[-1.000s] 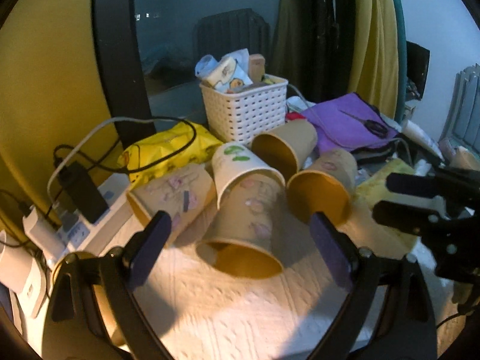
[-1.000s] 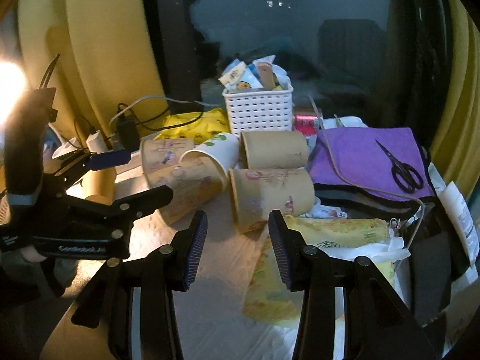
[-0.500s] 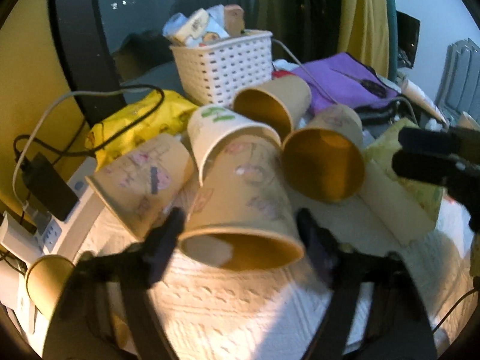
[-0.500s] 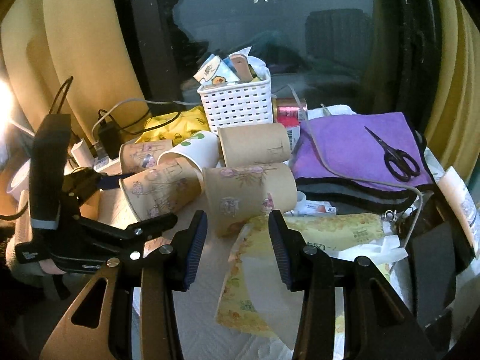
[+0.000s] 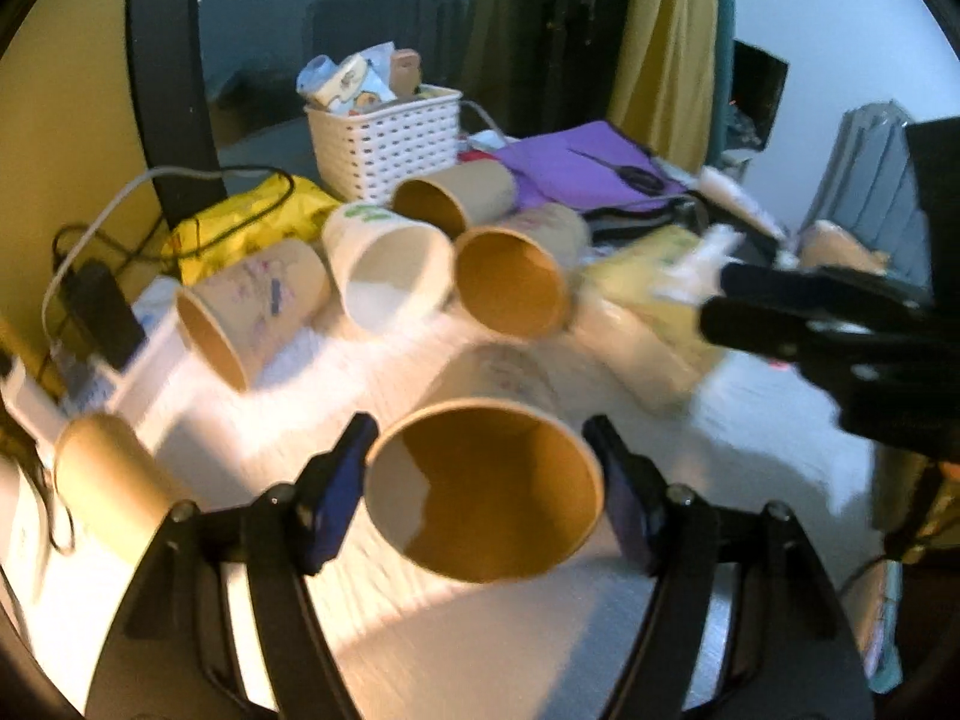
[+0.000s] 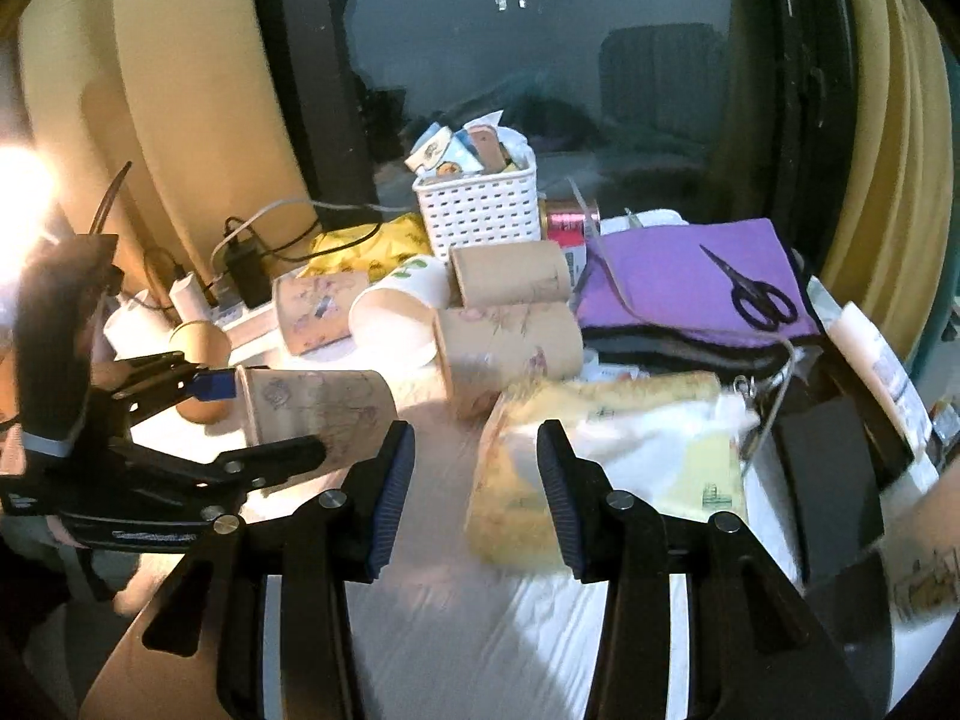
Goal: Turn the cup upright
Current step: 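Close the right gripper around a tan paper cup lying on its side, then lift the cup and carry it over the grey mat with the right gripper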
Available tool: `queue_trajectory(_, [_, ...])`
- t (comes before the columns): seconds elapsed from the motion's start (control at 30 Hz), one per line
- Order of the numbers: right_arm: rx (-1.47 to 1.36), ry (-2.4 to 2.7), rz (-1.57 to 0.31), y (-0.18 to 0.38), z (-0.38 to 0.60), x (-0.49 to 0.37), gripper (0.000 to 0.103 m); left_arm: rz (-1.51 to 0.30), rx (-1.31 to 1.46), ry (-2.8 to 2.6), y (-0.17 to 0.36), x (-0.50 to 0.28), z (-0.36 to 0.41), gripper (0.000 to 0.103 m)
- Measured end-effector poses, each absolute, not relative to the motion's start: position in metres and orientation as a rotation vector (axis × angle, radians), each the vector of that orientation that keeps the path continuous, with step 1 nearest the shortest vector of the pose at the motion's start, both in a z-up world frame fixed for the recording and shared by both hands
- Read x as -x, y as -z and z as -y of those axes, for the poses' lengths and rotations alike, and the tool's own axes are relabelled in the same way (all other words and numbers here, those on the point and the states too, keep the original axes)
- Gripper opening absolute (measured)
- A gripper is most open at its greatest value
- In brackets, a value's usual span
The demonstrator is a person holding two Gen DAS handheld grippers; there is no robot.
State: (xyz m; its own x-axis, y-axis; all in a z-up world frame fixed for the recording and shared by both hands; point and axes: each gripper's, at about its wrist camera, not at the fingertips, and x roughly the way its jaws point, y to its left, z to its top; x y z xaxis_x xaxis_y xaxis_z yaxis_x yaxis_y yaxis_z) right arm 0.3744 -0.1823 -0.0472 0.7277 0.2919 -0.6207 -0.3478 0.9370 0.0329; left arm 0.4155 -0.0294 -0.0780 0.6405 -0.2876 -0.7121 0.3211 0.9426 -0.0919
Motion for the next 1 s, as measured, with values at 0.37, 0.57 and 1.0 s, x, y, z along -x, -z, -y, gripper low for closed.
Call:
queue_trajectory(0.37, [0.1, -0.349, -0.688, 0.046, 0.181, -0.296, 0.045, -0.835, 0.047, 0.468, 0.071, -0.305, 0.037, 0.071])
queue_trajectory(0.57, [0.12, -0.347, -0.716, 0.055, 0.178, -0.251, 0.045, -0.815, 0.065, 0.524, 0.067, -0.241, 0.034, 0.071])
queue_trajectory(1.0, [0.182, -0.411, -0.824, 0.093, 0.147, -0.185, 0.045, -0.817, 0.031, 0.544, 0.08, -0.181, 0.015, 0.072])
